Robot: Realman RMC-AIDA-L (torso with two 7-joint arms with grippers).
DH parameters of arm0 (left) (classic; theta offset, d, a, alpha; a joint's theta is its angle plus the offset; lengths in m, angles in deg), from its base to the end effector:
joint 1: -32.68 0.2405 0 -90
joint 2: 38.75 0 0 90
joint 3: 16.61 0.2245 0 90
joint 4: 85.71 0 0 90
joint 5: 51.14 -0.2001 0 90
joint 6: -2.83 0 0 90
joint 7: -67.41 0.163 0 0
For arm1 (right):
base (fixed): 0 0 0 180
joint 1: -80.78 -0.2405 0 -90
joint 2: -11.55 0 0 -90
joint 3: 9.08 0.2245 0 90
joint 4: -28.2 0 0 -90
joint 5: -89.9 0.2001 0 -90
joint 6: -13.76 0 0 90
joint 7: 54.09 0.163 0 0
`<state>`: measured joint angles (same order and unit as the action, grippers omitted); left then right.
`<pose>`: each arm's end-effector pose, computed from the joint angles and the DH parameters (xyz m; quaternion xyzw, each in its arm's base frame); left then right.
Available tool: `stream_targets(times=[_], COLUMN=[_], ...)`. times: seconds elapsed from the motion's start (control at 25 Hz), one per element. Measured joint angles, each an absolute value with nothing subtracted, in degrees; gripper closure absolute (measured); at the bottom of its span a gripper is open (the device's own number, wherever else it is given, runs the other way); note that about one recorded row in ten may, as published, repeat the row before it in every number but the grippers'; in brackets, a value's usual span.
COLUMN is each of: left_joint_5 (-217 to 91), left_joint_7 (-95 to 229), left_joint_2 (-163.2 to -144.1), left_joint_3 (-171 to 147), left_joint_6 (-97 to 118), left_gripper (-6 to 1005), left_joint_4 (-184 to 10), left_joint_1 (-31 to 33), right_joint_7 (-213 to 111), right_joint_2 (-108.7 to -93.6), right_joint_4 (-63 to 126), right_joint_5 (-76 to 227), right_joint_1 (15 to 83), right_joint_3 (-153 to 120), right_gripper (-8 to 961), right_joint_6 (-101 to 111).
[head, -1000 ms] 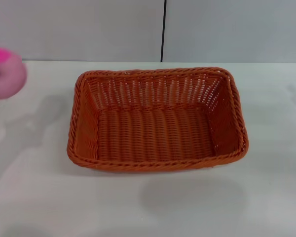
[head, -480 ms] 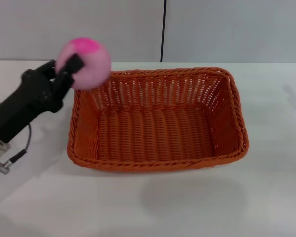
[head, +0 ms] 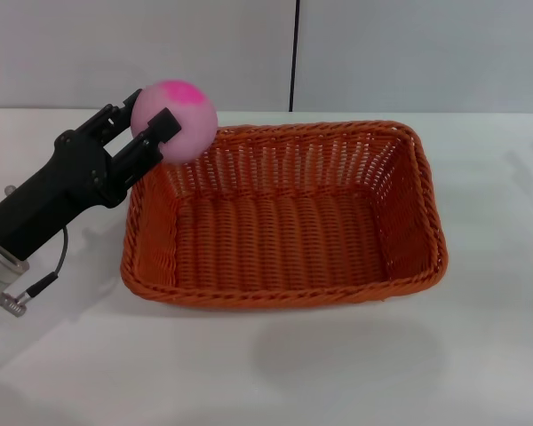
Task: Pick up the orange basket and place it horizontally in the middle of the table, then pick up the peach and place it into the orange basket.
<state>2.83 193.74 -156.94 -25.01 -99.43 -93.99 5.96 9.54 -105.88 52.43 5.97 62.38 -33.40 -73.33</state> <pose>-0.2337 0.2715 0.0072 -0.7908 -0.2346 -0.5102 0.2436 0.2946 0.2974 0.0755 -0.7450 0.2824 0.4442 0.4097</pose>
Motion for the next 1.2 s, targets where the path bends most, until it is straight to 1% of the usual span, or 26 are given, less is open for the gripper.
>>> stream_targets(times=[0.32,0.52,0.84,1.04,1.2], left_joint_5=[2.8,3.2,3.5,3.6,3.6], left_joint_7=[193.3,193.3,194.2,195.0,202.2], left_joint_2=[-156.93,-156.81,-156.67,-156.71,-156.94], left_joint_3=[-23.7,-24.2,-30.2,-39.6,-47.8], left_joint_6=[-100.2,-101.8,-104.4,-105.6,-106.7], left_gripper=[424,189,185,185,185], left_joint_4=[-94.2,-94.5,-94.6,-94.2,-91.2], left_joint_1=[5.9,6.3,8.1,11.2,14.9], right_joint_7=[9.5,9.5,9.5,9.5,9.5], right_joint_2=[-105.87,-105.87,-105.87,-105.91,-106.63], right_joint_4=[51.9,51.9,51.9,51.9,51.9], right_joint_5=[6.0,6.0,6.3,6.9,7.6], right_joint_1=[61.8,61.7,61.5,61.4,61.2], right_joint_3=[-33.4,-33.4,-33.1,-32.8,-29.7], right_gripper=[426,426,426,426,426], right_joint_6=[-73.3,-73.3,-73.8,-73.7,-73.5])
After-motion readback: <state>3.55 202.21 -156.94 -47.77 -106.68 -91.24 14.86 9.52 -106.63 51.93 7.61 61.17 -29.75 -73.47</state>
